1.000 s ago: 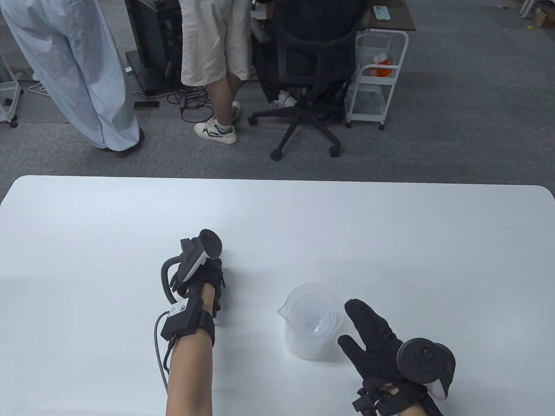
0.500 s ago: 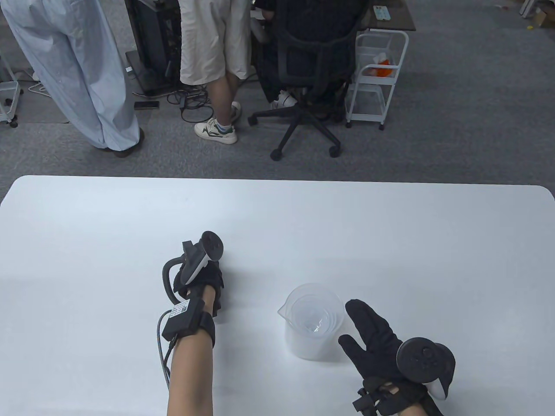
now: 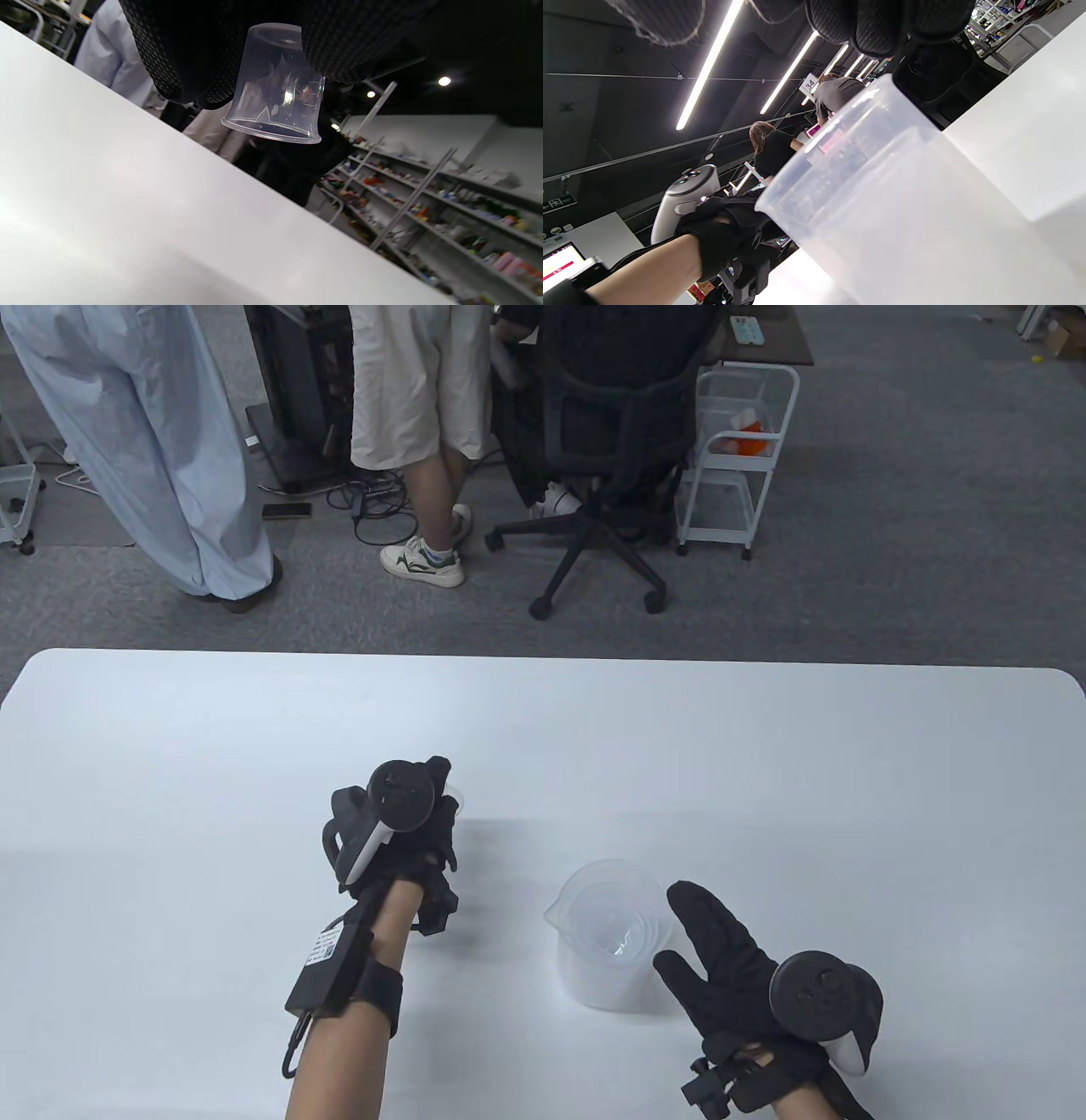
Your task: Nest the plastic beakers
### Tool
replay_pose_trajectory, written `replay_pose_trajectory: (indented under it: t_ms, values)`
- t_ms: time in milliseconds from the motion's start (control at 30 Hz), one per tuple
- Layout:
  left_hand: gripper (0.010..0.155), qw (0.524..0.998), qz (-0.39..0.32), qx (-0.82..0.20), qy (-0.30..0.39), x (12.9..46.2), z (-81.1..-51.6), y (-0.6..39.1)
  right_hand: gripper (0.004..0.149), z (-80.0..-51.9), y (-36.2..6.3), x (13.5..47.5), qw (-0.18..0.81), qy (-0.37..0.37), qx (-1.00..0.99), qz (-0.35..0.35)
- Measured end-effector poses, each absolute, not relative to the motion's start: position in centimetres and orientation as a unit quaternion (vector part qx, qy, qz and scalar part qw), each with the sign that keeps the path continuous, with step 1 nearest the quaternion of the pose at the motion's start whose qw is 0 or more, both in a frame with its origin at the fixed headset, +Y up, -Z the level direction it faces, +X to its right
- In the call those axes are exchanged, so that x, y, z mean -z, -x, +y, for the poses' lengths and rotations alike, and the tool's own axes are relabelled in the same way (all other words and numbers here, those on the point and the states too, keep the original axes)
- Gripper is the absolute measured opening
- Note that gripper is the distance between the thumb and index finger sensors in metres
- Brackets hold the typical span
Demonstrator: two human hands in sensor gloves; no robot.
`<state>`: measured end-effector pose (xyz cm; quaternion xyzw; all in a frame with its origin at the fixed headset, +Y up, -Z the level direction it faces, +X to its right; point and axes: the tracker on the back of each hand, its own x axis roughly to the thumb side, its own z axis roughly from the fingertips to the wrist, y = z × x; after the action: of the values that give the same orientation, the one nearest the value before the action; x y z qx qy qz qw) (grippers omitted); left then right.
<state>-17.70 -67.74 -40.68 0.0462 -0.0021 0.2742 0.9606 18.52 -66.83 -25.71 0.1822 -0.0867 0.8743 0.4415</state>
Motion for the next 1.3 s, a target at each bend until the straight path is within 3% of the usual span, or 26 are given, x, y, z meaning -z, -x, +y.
replay_pose_trajectory:
  t_ms: [333, 767, 1067, 1300]
  values:
    - [0.056, 0.897, -0.092, -0.427, -0.063, 35.0, -64.3, 15.0, 0.072, -64.9, -17.3, 25.6, 0.45, -0.195, -0.862, -0.132]
    - [0.056, 0.789, -0.196, -0.582, 0.022, 29.7, -63.5, 9.3, 0.071, -63.2, -14.4, 24.7, 0.408, -0.236, -0.864, -0.177]
    - [0.057, 0.69, -0.201, -0.689, 0.095, 27.9, -64.7, 7.6, 0.07, -62.8, -13.5, 24.1, 0.404, -0.25, -0.854, -0.214]
    - [0.058, 0.679, -0.198, -0.7, 0.1, 27.0, -65.2, 7.6, 0.066, -62.4, -13.2, 23.6, 0.382, -0.257, -0.855, -0.24]
